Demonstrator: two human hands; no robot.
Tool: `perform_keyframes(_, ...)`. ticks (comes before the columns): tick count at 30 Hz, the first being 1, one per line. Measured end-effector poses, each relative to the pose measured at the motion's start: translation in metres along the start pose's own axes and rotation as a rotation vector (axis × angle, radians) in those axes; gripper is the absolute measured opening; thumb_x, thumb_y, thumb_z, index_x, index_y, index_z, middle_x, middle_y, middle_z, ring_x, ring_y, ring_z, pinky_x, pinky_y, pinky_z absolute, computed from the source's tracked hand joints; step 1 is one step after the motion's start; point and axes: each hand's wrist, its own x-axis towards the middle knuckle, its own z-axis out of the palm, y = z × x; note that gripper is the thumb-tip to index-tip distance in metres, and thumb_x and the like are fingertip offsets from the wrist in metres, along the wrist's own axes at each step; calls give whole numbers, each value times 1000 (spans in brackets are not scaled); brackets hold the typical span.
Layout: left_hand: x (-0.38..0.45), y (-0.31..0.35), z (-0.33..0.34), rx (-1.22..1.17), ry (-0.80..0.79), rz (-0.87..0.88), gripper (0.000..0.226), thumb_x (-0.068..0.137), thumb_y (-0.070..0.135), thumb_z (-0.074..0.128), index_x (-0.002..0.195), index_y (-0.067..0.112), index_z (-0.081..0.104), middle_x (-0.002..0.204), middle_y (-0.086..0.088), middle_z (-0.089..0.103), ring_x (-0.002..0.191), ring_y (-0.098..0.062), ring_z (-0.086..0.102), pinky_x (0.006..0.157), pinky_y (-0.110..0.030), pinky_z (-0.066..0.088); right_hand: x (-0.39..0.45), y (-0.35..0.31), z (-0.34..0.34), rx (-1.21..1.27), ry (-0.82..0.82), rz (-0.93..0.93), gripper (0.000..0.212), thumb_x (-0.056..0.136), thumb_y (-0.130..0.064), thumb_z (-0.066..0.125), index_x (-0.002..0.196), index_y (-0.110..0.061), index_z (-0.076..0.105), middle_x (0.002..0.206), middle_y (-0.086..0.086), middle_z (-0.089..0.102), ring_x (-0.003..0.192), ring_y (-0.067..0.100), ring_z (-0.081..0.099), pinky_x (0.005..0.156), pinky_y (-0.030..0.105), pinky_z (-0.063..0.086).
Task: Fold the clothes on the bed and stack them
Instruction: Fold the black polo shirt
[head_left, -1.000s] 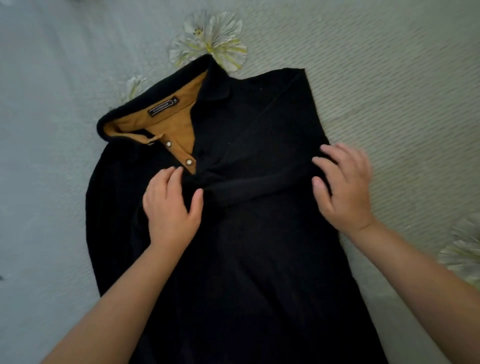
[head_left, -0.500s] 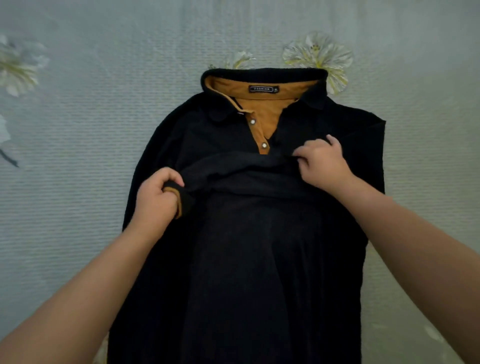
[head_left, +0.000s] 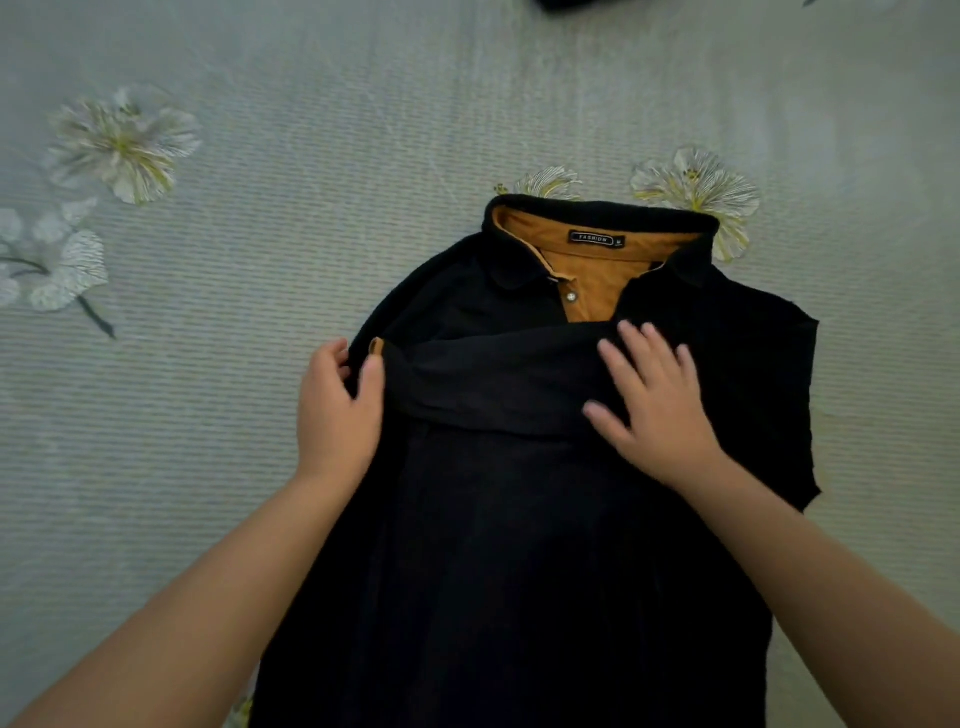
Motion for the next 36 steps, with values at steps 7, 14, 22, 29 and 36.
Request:
perform_keyframes(7,5,-3,8,-26,7,81,4,90,12,53,86,11,55,80,-5,53,77,-18,46,61,-20,29,-38,1,25,-14,-329,-63,62,90,6,35,145,-14,15,152,-5,-5,138,14,-13,108,23,-12)
perform_keyframes(14,-7,-4,-9,-656,-136,4,36,83,-13,46,71,21,53,93,8,62,87,2,58,77,-14,48,-47,-1,22,-83,-387,-54,61,91,-4,35,146,-13,10,155,1,-4,129,11,-24,106,23,-13)
perform_keyframes(22,-4,-26,-4,-104,-39,-132,21,85,7,49,104,9,59,112,-9,58,97,-14,53,79,-24,38,-43,-16,8,-193,-497,4,65,92,-13,34,147,-13,-1,155,3,-14,142,17,-14,115,30,1)
perform_keyframes(29,9,-13,1,144,-165,25,36,90,25,52,59,15,38,61,2,41,66,-18,43,47,-16,27,-30,-40,-10,-292,-630,8,61,94,-20,36,147,-12,6,155,10,-8,143,22,-2,110,29,26)
perform_keyframes(36,-54,-57,-37,414,-179,65,71,82,43,61,136,5,35,134,-16,39,123,-31,35,102,-40,29,-24,-71,-18,-326,-496,-64,44,93,-19,40,136,-9,40,149,8,27,136,24,25,104,33,33)
